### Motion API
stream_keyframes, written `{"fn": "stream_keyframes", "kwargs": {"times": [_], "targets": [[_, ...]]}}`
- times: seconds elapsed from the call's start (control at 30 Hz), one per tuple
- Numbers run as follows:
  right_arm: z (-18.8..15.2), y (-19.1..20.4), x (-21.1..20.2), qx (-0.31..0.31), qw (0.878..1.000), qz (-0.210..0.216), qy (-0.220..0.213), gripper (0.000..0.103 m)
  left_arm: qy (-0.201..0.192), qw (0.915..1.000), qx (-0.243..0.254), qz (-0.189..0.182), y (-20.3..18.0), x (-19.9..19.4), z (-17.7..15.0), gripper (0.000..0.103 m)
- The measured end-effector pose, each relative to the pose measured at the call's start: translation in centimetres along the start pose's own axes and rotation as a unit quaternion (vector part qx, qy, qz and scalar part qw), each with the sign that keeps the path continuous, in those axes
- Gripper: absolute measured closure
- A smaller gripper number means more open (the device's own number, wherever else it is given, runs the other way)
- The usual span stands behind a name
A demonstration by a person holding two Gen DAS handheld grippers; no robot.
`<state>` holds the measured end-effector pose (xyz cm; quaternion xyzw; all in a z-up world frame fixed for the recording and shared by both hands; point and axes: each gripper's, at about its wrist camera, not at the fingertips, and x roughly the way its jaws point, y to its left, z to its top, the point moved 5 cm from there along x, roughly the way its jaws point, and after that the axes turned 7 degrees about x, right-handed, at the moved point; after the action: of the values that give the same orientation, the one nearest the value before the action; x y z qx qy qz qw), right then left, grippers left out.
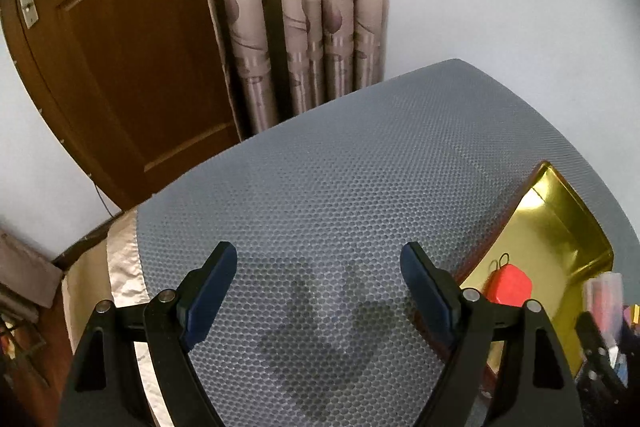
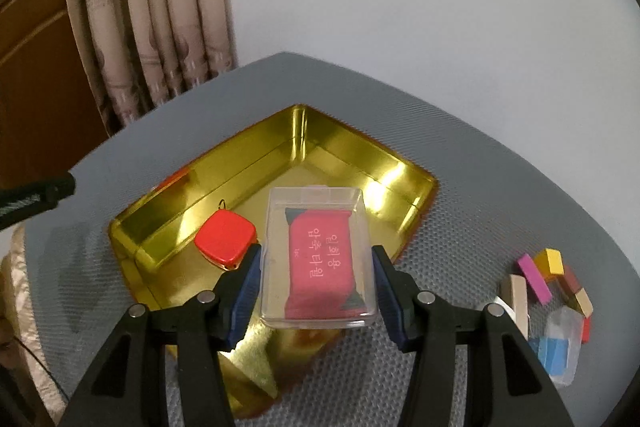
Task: Organize rigid objects
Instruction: 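Carry the clear case toward the gold tin while the left gripper withdraws, then lower the clear case into the tin and open the right gripper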
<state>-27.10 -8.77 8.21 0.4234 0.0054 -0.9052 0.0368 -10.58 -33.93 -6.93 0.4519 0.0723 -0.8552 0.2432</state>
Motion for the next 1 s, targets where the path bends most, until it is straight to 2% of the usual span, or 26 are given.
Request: {"fn": "stream_keyframes", "kwargs": {"times": [0.13,0.5,1.0], "targets": [[0.2,0.6,1.8,-0.006,1.0,-0.004,0.021,0.049,0.009,0.9998,-0.008,-0.013,0.0,0.2,-0.4,0.022],[-0.2,1.8,5.9,-0.024,0.999,-0.009,0.043,0.049,0.037,0.9985,-0.041,-0.003,1.3,1.5,-0.8,0.022],[-1.4,1.9,7.1,-0.017,0.998,-0.01,0.052,0.048,0.04,0.9988,-0.028,-0.011,0.8,1.6,-1.3,0.022]]}}
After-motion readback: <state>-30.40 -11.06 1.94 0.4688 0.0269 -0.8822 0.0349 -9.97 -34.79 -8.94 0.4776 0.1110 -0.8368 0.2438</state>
